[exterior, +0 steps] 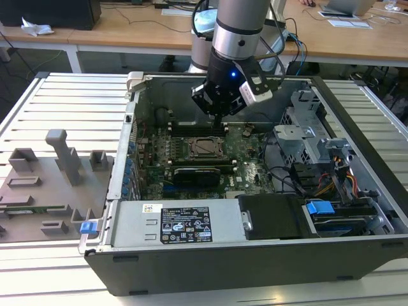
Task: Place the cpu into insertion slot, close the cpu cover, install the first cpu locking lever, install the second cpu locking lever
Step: 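Install the second cpu locking lever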
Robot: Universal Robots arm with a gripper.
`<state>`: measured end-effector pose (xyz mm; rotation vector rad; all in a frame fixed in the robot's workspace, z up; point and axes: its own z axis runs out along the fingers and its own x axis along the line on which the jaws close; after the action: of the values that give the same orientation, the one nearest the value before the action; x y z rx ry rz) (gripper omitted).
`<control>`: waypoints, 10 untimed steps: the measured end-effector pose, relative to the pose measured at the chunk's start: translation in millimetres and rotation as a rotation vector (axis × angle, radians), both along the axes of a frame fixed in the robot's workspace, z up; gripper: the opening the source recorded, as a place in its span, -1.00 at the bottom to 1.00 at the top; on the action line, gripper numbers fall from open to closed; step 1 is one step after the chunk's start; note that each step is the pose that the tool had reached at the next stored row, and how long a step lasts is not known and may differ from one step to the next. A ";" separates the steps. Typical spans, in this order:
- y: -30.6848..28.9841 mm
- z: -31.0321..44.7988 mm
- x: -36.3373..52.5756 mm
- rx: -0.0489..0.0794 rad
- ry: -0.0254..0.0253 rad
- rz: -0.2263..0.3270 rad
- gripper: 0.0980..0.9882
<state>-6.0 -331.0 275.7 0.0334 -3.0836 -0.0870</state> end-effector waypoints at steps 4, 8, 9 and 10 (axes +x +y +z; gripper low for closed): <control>-0.6 0.2 0.0 0.000 0.0002 0.000 -0.98; -5.2 -0.2 0.0 0.000 0.0001 0.000 -0.98; -8.0 -0.5 0.0 0.000 0.0000 0.000 -0.98; -11.3 -1.1 0.0 0.001 -0.0001 0.000 -0.98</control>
<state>-6.0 -342.3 274.5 0.0335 -3.0836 -0.0878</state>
